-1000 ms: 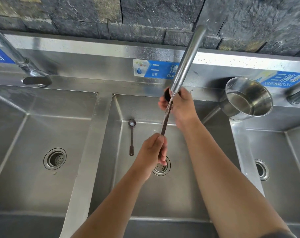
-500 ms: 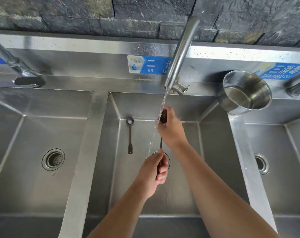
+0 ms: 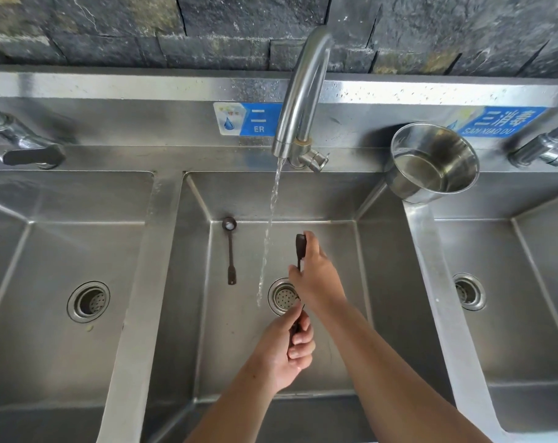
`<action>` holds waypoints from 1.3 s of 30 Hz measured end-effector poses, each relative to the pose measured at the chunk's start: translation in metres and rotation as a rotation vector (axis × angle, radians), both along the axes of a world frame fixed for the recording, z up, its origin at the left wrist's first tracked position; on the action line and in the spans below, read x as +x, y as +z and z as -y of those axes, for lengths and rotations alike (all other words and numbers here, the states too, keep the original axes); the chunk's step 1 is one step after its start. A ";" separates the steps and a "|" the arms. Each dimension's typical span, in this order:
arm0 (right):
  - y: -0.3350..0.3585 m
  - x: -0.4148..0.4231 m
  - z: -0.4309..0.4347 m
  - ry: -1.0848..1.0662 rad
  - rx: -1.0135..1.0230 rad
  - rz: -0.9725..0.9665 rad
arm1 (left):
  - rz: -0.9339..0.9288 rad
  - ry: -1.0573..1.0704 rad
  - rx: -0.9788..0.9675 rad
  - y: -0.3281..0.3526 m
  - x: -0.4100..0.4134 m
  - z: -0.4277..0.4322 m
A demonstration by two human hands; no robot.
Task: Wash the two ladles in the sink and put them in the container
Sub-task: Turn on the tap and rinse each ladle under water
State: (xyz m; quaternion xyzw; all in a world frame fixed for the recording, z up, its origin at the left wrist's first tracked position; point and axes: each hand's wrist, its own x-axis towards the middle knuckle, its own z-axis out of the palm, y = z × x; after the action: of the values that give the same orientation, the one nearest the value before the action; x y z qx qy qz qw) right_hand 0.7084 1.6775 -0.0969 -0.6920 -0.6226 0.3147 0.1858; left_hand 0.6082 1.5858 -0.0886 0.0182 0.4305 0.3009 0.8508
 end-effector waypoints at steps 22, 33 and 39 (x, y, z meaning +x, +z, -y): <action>-0.046 0.053 0.037 -0.453 -0.359 -0.436 | -0.447 -0.035 -0.055 -0.022 0.068 -0.036; -0.132 0.116 -0.010 -0.700 -0.424 -0.594 | -0.690 -0.030 -0.051 -0.104 0.119 -0.065; -0.189 0.121 -0.027 -0.847 -0.409 -0.614 | -0.741 -0.043 0.018 -0.163 0.142 -0.080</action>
State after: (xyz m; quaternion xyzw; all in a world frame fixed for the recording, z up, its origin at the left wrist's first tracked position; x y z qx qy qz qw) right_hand 0.8289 1.7040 -0.2864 -0.7802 -0.1341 0.5139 0.3306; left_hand 0.7507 1.6653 -0.2516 0.1424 0.7061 0.2595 0.6432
